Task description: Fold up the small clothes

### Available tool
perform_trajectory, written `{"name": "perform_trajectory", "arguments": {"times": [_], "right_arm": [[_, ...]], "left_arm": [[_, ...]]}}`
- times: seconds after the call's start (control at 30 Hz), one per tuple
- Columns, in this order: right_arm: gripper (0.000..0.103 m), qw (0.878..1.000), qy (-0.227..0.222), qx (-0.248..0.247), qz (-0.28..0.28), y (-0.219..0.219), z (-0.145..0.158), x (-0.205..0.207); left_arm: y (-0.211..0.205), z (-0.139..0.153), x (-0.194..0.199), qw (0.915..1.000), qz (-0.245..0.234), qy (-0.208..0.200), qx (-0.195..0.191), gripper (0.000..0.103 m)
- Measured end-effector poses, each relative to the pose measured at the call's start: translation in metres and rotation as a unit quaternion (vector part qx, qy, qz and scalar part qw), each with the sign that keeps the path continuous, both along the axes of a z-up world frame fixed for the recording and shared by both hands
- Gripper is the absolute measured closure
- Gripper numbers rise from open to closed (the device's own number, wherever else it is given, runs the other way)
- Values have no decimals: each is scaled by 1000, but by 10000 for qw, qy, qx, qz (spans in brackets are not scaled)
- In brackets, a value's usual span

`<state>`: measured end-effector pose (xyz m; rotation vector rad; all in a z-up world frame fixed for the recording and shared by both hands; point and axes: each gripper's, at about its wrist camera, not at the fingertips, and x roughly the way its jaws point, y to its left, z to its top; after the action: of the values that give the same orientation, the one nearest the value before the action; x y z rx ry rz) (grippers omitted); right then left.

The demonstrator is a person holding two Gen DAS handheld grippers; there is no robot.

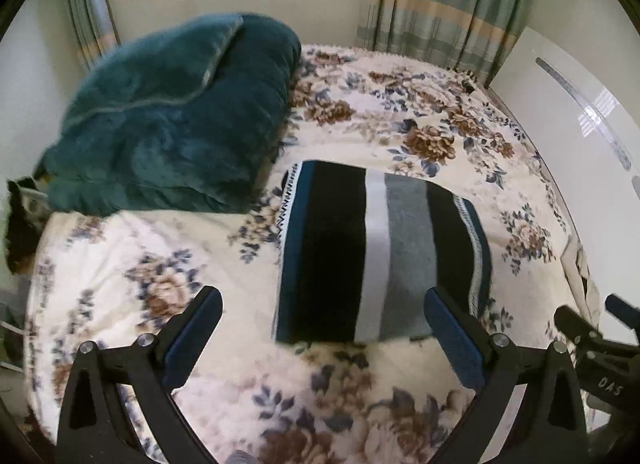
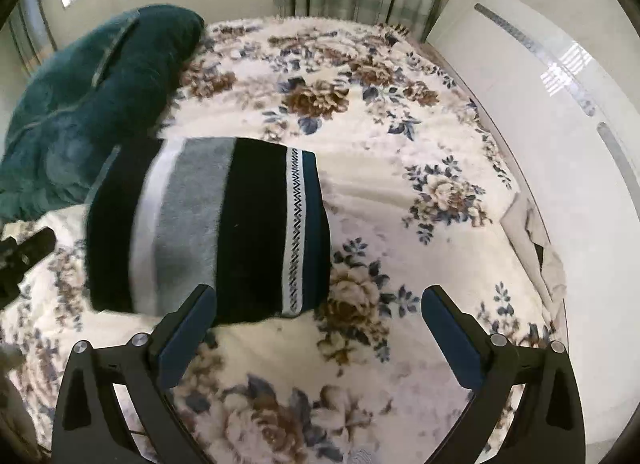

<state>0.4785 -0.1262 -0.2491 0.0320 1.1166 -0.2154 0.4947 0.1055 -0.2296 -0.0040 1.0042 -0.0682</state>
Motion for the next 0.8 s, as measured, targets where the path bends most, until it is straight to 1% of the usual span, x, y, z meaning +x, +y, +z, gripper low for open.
{"name": "perform_trajectory", "arguments": {"times": [0.07,0.17,0.3,0.43,0.53,0.7,0.8], "right_arm": [[0,9999,-153,14,-5,2,28,-23],[0,9993,-367,29,16,3,67,-57],[0,9975,-708,34,45,2,124,-111],[0,9949,-994,-8,169,6,175,-163],[0,9929,-1162,-19,270,10,205,-199],[0,9887,-1455,-20,349,12,246,-249],[0,9858,-1641,-11,357,13,271,-276]], "left_arm": [[-3,28,-29,9998,33,-159,118,0],[-8,60,-61,9991,57,-359,233,0],[-12,105,-107,9983,46,-556,166,0],[-18,139,-145,9966,36,-797,183,0],[-20,164,-173,9955,51,-939,150,0],[-22,198,-214,9928,96,-1185,134,0],[-21,212,-236,9913,112,-1303,129,0]]}}
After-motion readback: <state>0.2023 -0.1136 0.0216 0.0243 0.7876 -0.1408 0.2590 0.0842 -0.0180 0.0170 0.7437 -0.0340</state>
